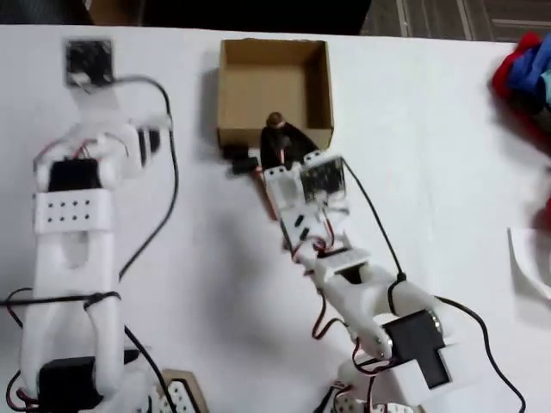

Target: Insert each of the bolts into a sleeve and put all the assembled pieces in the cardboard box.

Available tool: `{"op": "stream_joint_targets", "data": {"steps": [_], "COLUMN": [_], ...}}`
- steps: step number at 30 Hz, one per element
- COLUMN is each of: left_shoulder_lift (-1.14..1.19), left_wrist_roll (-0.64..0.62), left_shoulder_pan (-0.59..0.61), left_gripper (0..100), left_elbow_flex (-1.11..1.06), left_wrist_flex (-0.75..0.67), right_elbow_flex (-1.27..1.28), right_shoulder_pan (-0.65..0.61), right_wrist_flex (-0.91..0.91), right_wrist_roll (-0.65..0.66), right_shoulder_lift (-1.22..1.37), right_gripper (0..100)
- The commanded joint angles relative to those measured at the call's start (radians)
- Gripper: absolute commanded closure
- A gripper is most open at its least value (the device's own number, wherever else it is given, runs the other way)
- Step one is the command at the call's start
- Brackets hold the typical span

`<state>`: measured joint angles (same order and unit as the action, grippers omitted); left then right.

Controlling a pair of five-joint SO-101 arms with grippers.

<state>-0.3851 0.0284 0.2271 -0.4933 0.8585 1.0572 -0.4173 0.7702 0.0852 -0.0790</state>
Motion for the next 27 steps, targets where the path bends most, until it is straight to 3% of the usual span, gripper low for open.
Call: {"op": "stream_joint_targets", "data": {"steps": [1,5,8,10,17,27], "left_shoulder_lift": [-0.008,-0.006,-0.006,-0.006,-0.009,-0.006], "left_wrist_roll": [0.032,0.032,0.025,0.025,0.029,0.029], "left_shoulder_pan": [0.014,0.017,0.014,0.012,0.011,0.011], "left_gripper": [79,79,79,79,79,79], "left_elbow_flex": [-0.102,-0.225,-0.312,-0.374,-0.507,-0.512], "left_wrist_flex": [-0.123,-0.275,-0.364,-0.417,-0.589,-0.603], "right_elbow_flex": [-0.244,-0.528,-0.646,-0.643,-0.815,-1.847], "right_shoulder_pan": [0.012,0.041,0.114,0.176,0.183,0.186], "right_wrist_flex": [-0.418,-0.889,-1.145,-1.251,-1.478,-2.045], "right_wrist_roll": [-0.008,-0.009,-0.006,-0.009,0.002,0.029], "right_shoulder_lift": [-0.016,-0.018,-0.041,-0.044,-0.002,0.624], "right_gripper": [97.8,97.8,97.8,97.8,97.8,97.8]}}
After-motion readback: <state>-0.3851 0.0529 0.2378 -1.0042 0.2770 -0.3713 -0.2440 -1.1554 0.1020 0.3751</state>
